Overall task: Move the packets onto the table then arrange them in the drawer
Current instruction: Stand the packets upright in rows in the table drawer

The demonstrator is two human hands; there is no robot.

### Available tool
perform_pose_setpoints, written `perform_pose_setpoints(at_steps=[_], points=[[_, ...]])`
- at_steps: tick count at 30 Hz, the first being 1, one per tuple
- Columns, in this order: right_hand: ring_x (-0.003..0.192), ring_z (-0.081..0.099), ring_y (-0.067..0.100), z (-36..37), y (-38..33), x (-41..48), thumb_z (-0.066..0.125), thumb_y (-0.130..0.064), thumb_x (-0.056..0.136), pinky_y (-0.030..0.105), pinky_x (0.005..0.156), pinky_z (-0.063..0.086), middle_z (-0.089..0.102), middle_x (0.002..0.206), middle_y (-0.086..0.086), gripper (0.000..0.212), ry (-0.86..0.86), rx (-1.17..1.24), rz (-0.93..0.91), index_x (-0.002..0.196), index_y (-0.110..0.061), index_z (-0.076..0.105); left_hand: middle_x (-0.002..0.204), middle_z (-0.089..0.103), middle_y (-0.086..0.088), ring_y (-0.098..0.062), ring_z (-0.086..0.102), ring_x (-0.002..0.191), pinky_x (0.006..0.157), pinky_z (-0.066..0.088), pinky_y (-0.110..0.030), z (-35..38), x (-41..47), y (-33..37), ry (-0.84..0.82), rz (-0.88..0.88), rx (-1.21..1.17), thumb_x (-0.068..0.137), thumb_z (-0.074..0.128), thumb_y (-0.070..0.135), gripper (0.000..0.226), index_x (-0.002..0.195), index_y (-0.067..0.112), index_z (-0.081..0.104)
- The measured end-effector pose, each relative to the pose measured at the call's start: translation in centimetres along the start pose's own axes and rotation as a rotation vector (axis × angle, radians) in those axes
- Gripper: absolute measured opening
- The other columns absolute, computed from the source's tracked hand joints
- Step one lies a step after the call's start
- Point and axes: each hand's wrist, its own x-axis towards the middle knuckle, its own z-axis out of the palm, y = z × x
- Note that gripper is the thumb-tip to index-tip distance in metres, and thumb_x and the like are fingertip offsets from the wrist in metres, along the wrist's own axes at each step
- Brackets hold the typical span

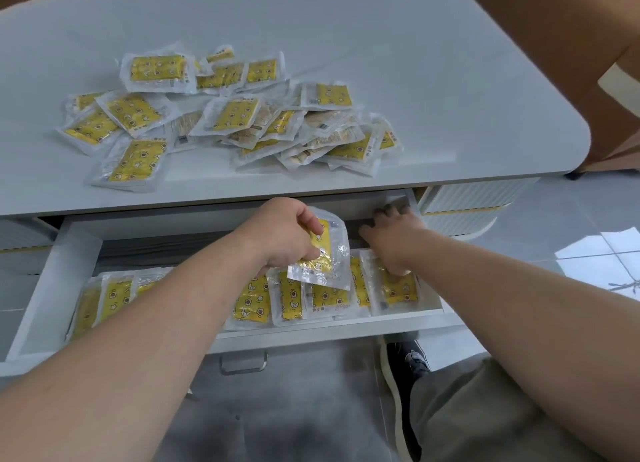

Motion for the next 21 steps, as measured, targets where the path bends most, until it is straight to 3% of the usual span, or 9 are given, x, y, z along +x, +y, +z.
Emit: perform_pose_setpoints(at_steps=[3, 6, 8, 9, 13, 16, 18, 19, 21], points=[[0.133, 0.042, 0.037, -1.4, 0.7, -0.1, 0.061, -0.011, 0.088, 0.052, 0.111, 0.034, 0.048, 0.141, 0.015, 0.063, 0.045, 0.197, -0.033, 0.147, -0.025, 0.042, 0.092, 0.060, 0.005, -0.009, 0.060, 0.077, 0.056, 0.045, -0.019, 0.1, 0.1, 0.3, -0.006, -0.019, -0.020, 0.079, 0.082, 0.001, 0.032, 0.102, 0.019, 0.069], [0.112, 0.061, 0.027, -3.3, 1.6, -0.5, 0.056, 0.003, 0.086, 0.036, 0.091, 0.053, 0.065, 0.127, 0.009, 0.057, 0.022, 0.955, -0.079, 0.139, -0.018, 0.055, 0.093, 0.065, -0.001, -0.019, 0.067, 0.085, 0.071, 0.058, -0.032, 0.6, 0.5, 0.3, -0.026, -0.031, -0.039, 0.081, 0.078, -0.001, 0.029, 0.098, 0.021, 0.068], [0.102, 0.064, 0.029, -3.9, 2.0, -1.0, 0.049, 0.015, 0.085, 0.036, 0.083, 0.058, 0.066, 0.125, 0.018, 0.058, -0.182, 1.518, -0.115, 0.136, -0.012, 0.055, 0.092, 0.066, -0.006, -0.029, 0.069, 0.091, 0.083, 0.061, -0.044, 0.9, 0.6, 0.1, -0.059, -0.043, -0.082, 0.083, 0.073, -0.006, 0.029, 0.095, 0.019, 0.067], [0.100, 0.065, 0.032, -3.8, 2.2, -1.1, 0.049, 0.016, 0.087, 0.040, 0.085, 0.058, 0.066, 0.126, 0.021, 0.054, -0.281, 1.660, -0.135, 0.133, -0.012, 0.056, 0.089, 0.065, -0.006, -0.029, 0.068, 0.091, 0.085, 0.060, -0.046, 1.1, 0.7, 0.0, -0.075, -0.039, -0.074, 0.084, 0.072, -0.007, 0.029, 0.094, 0.019, 0.067], [0.109, 0.070, 0.033, -2.5, 2.3, -0.7, 0.073, 0.002, 0.086, 0.046, 0.098, 0.055, 0.072, 0.120, 0.016, 0.042, -0.348, 1.479, -0.129, 0.123, -0.013, 0.062, 0.089, 0.065, -0.003, -0.019, 0.063, 0.081, 0.088, 0.059, -0.041, 1.8, 0.5, -0.4, -0.171, -0.012, 0.029, 0.086, 0.069, -0.005, 0.027, 0.093, 0.020, 0.066], [0.099, 0.072, 0.028, -1.6, 2.3, -0.4, 0.079, 0.000, 0.083, 0.037, 0.079, 0.063, 0.074, 0.113, 0.012, 0.038, -0.300, 1.367, -0.038, 0.116, -0.010, 0.062, 0.112, 0.064, 0.001, -0.019, 0.062, 0.102, 0.086, 0.053, -0.031, 1.7, 0.2, -0.5, -0.155, 0.029, 0.225, 0.089, 0.070, 0.004, 0.023, 0.105, 0.020, 0.067], [0.092, 0.072, 0.023, -0.9, 2.5, -0.3, 0.079, -0.001, 0.083, 0.029, 0.064, 0.061, 0.073, 0.112, 0.010, 0.038, -0.278, 1.319, 0.012, 0.116, -0.012, 0.061, 0.109, 0.061, 0.004, -0.017, 0.060, 0.102, 0.079, 0.047, -0.025, 1.1, 0.0, -0.5, -0.078, 0.063, 0.324, 0.092, 0.067, 0.007, 0.022, 0.107, 0.022, 0.065], [0.091, 0.072, 0.022, -0.6, 2.4, -0.3, 0.080, -0.004, 0.083, 0.027, 0.063, 0.061, 0.073, 0.114, 0.009, 0.040, -0.274, 1.287, 0.032, 0.118, -0.012, 0.062, 0.107, 0.062, 0.004, -0.016, 0.060, 0.099, 0.075, 0.046, -0.023, 0.8, 0.1, -0.6, -0.052, 0.073, 0.338, 0.092, 0.066, 0.008, 0.020, 0.104, 0.024, 0.064], [0.100, 0.070, 0.024, 0.2, 2.0, -0.1, 0.083, -0.014, 0.083, 0.029, 0.076, 0.060, 0.070, 0.121, 0.007, 0.048, -0.240, 1.084, 0.056, 0.126, -0.012, 0.062, 0.104, 0.063, 0.005, -0.014, 0.061, 0.095, 0.070, 0.045, -0.023, 0.4, 0.1, -0.8, -0.011, 0.090, 0.347, 0.092, 0.066, 0.010, 0.017, 0.100, 0.025, 0.063]])
